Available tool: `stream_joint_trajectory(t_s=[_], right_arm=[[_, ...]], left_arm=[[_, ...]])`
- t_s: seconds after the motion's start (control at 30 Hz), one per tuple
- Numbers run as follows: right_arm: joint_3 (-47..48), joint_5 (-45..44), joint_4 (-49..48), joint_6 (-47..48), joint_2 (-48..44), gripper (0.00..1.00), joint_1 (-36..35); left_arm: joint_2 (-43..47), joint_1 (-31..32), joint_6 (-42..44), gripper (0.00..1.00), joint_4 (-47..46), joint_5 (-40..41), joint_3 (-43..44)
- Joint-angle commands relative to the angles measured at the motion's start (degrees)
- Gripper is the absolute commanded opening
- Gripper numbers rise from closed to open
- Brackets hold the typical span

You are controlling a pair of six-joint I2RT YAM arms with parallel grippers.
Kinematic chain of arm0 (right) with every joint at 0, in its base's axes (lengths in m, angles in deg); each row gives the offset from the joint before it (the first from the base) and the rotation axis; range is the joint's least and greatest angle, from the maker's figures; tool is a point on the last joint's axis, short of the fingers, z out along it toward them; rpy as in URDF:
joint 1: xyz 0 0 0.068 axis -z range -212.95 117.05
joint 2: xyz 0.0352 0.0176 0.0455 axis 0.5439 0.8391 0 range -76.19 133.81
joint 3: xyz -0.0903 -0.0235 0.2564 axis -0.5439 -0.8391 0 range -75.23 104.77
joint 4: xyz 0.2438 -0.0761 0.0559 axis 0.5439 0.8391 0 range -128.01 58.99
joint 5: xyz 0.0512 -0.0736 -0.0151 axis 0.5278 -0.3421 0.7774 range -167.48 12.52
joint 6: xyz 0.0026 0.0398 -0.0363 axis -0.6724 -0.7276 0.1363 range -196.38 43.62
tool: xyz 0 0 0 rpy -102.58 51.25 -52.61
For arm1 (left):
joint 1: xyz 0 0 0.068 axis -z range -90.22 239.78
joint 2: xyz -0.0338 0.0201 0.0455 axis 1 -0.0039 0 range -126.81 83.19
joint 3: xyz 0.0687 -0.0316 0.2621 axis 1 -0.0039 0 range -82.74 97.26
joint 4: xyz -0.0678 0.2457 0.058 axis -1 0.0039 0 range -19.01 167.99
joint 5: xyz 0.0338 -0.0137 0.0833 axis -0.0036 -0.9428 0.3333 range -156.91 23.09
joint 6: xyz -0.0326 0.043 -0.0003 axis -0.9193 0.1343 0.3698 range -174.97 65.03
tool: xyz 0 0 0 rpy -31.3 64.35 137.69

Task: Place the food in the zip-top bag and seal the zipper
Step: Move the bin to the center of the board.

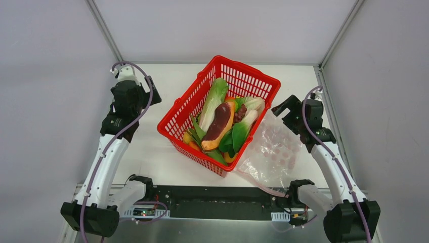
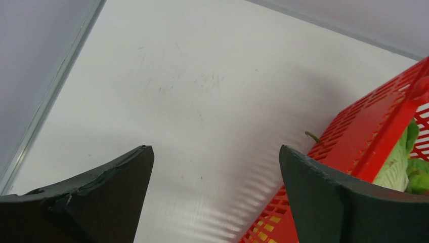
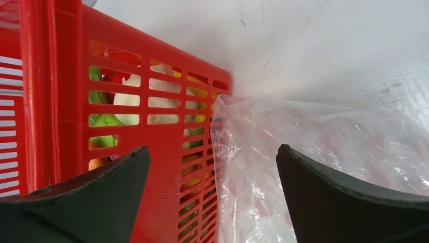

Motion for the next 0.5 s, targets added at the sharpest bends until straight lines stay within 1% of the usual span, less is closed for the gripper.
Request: stream_joint_trajectory(t_s=[0.0, 0.03, 0.1, 0.13, 0.2, 0.23, 0.3, 0.37, 0.47], right_arm=[[1.79, 6.15, 1.24, -3.57, 1.21, 1.0, -0.21], [1.48, 7.9, 1.25, -3.5, 1.2, 1.0, -0.2], [0.58, 12.58, 0.53, -2.28, 0.7, 1.0, -0.23], [0.29, 14.8, 0.65, -1.74, 0.65, 1.0, -0.27], [0.26, 18.16, 2.37, -0.41, 1.26, 1.0, -0.37], [0.48, 19.79, 3.71, 0.51, 1.63, 1.0, -0.5], [0.57, 22.21, 6.58, 2.26, 2.16, 1.0, -1.31], [0.03, 24.34, 8.34, 3.89, 1.79, 1.0, -2.96], [-1.58, 25.43, 8.34, 3.15, 0.6, 0.98, -7.11]], left_arm=[[-0.33, -0.62, -3.34, 0.99, 1.3, 3.96, 1.5], [-0.09, -0.62, -2.27, 0.99, 2.12, 2.02, 2.09], [1.92, -0.62, 1.21, 0.99, 1.87, -4.65, 1.71], [3.05, -0.62, 0.51, 0.99, 1.22, -6.1, 1.13], [5.38, -0.62, -7.77, 0.99, 3.21, -3.66, 0.52], [6.87, -0.62, -8.88, 0.99, 3.51, -2.85, -0.09], [10.04, -0.62, -6.62, 0.99, 1.73, -4.72, -2.18], [13.19, -0.58, -7.04, 0.99, -1.37, -5.82, -4.9], [16.98, -0.62, -7.46, 0.99, -5.1, -7.08, -7.34]])
